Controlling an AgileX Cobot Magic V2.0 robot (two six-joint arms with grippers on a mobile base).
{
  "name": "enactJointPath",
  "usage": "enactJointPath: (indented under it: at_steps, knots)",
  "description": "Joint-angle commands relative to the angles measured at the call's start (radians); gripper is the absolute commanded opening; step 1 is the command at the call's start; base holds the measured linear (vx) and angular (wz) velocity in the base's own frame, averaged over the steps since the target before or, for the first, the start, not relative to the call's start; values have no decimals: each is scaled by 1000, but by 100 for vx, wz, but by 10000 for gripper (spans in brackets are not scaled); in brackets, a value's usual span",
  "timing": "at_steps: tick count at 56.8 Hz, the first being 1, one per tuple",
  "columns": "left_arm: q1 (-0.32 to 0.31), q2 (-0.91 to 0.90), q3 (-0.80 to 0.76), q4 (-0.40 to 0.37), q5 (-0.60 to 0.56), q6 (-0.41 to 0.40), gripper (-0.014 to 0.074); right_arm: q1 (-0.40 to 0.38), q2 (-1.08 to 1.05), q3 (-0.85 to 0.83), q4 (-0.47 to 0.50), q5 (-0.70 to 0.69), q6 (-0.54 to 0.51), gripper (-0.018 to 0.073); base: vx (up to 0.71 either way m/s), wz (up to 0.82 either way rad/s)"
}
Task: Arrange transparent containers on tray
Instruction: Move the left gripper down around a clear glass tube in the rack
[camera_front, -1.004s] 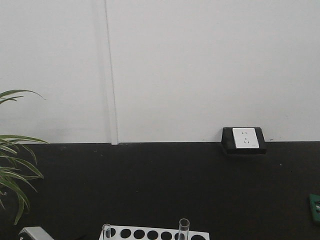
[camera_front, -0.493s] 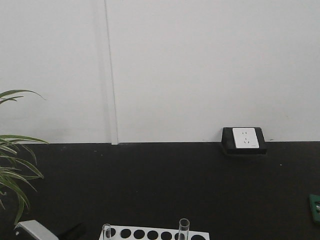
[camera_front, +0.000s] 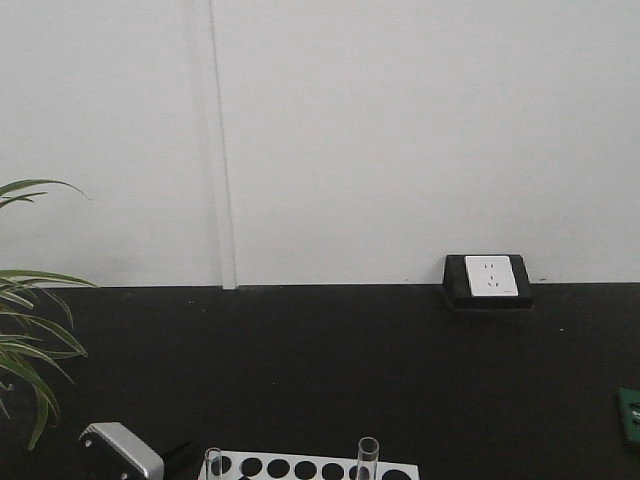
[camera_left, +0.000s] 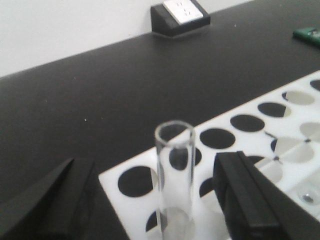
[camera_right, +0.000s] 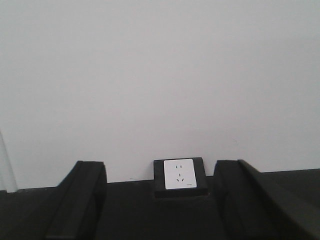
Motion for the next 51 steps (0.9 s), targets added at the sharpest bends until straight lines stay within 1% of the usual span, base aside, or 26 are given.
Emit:
enactJointPath:
  at_steps: [1, 7, 14, 28, 38, 44, 51]
  knots:
    - [-2, -25, -23, -5, -128, -4, 540, -6, -8, -37, -6, -92, -4, 501, 0, 0]
    - [-2, -24, -23, -5, -171, -4, 488, -6, -8, -37, -6, -92, -4, 501, 0, 0]
    - [-2, -24, -23, -5, -169, -4, 404, -6, -8, -37, -6, -96, -4, 501, 0, 0]
    - [-2, -24, -23, -5, -175, -4, 175, -6, -8, -37, -6, -125, -4, 501, 0, 0]
    - [-2, -24, -23, -5, -190, -4, 46, -6, -8, -37, -6, -125, -4, 501, 0, 0]
    - [-2, -24, -23, -6, -232, -4, -6, -6, -8, -37, -6, -125, -4, 501, 0, 0]
    - [-2, -25, -23, -6, -297, -5, -8, -6, -8, -37, -6, -125, 1, 501, 0, 0]
